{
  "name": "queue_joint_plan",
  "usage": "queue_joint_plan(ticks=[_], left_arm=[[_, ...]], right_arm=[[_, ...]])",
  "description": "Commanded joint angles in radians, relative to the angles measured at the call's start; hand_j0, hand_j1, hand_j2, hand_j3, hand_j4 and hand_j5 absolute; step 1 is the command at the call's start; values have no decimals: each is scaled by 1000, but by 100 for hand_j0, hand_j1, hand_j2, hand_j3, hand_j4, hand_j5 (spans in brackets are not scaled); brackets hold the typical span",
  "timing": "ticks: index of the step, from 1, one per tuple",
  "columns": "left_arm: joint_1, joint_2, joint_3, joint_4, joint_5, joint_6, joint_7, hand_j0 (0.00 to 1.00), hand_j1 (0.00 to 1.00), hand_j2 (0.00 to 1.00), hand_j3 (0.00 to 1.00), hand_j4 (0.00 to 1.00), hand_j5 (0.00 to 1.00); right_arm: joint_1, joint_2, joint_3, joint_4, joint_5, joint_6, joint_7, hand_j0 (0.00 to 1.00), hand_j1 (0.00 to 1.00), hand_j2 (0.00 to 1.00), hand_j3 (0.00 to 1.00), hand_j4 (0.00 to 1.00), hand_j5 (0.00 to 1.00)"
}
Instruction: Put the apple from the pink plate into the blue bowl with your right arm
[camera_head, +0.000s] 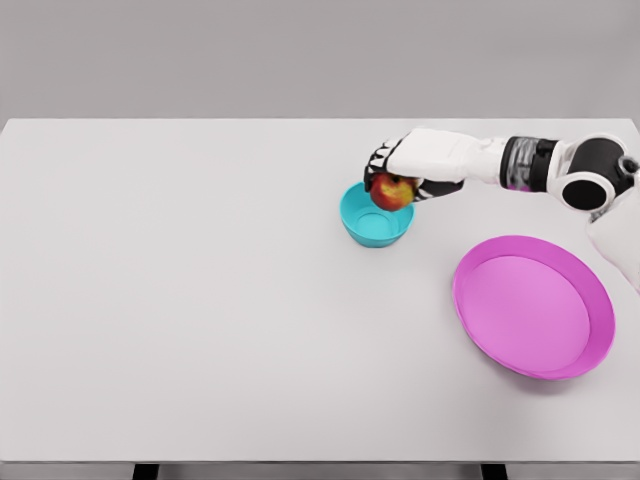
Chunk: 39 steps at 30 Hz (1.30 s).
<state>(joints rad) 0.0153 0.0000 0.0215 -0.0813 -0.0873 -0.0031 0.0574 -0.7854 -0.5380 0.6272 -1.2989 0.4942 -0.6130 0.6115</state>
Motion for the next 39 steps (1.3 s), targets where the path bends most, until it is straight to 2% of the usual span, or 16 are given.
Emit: queue_joint_plan(ticks=[1,11,12,13,22,23,25,27,29,31,33,34,35,36,39], left_arm=[[0,0,0,0,0,0,-1,100,100,100,100,100,100],[0,0,0,0,0,0,-1,100,100,100,100,100,100],[0,0,0,0,0,0,1,100,100,100,100,100,100],[0,0,0,0,0,0,1,100,100,100,100,100,100],[0,0,0,0,0,0,-1,100,100,100,100,100,100],[0,0,0,0,0,0,-1,100,100,100,100,100,100],[0,0,0,0,0,0,-1,100,100,100,100,100,100],[0,0,0,0,0,0,-1,100,100,100,100,100,100],[0,0,0,0,0,0,-1,100,100,100,100,100,100],[0,0,0,0,0,0,1,100,100,100,100,100,100],[0,0,0,0,0,0,1,100,100,100,100,100,100],[0,0,0,0,0,0,-1,100,100,100,100,100,100],[0,0,0,0,0,0,-1,100,100,100,100,100,100],[0,0,0,0,0,0,-1,100,100,100,100,100,100],[0,0,0,0,0,0,-1,100,100,100,100,100,100]], right_arm=[[0,12,22,27,0,2,-1,42,42,42,42,42,42],[-29,36,55,43,1,2,-1,45,45,45,45,45,45],[-32,38,55,50,1,2,-1,60,60,60,60,60,60],[-32,38,55,53,0,2,-1,100,100,100,100,100,100],[-38,35,51,40,-2,2,-1,100,100,100,100,100,100],[-44,32,48,24,-3,2,-1,100,100,100,100,100,100],[-44,20,42,-54,-6,2,-1,100,100,100,100,100,100],[-31,-14,-35,-103,-8,2,-1,100,100,100,100,100,100],[9,-82,-148,-141,-12,2,-1,100,100,100,100,100,100],[92,-114,-319,-138,-16,2,-1,100,100,100,100,100,100],[155,-151,-405,-138,-17,2,-1,100,100,100,100,100,100],[182,-142,-461,-126,-17,2,-1,100,100,100,100,100,100],[230,-102,-552,-115,-16,2,-1,100,100,100,100,100,100],[259,-54,-592,-115,-16,2,-1,100,100,100,100,100,100],[265,-48,-606,-115,-17,2,-1,100,100,100,100,100,100]])
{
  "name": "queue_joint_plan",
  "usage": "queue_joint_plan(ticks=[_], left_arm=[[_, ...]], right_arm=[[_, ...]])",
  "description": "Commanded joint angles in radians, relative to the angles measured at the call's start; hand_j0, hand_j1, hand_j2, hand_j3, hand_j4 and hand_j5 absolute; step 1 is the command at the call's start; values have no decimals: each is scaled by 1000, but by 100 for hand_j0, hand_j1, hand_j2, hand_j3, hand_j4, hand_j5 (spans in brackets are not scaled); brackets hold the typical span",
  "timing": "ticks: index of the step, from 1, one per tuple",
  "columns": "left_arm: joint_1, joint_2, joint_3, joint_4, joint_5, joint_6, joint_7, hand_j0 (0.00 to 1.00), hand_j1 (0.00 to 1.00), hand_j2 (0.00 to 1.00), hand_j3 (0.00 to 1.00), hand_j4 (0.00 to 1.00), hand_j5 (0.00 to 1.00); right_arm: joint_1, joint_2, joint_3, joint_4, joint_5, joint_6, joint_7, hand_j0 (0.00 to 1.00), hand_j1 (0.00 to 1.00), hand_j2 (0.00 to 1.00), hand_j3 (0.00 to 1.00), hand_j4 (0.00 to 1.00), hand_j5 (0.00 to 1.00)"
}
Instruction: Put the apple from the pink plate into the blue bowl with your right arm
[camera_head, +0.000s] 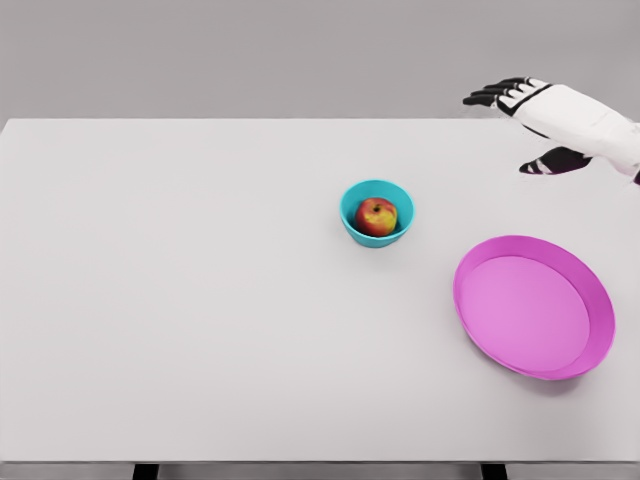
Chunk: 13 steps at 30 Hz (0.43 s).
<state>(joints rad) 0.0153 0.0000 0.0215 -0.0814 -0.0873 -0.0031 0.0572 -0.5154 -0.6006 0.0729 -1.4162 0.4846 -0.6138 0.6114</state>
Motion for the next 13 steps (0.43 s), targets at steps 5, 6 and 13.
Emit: queue_joint_plan(ticks=[5,6,13], left_arm=[[0,0,0,0,0,0,0,100,100,100,100,100,100],[0,0,0,0,0,0,1,100,100,100,100,100,100],[-6,0,1,-1,0,-2,3,100,100,100,100,100,100]], right_arm=[[60,25,-51,22,-1,3,-1,100,100,100,100,100,100],[78,27,-51,22,0,3,-1,100,100,100,100,100,100],[84,24,-55,22,2,3,-1,100,100,100,100,100,100]])
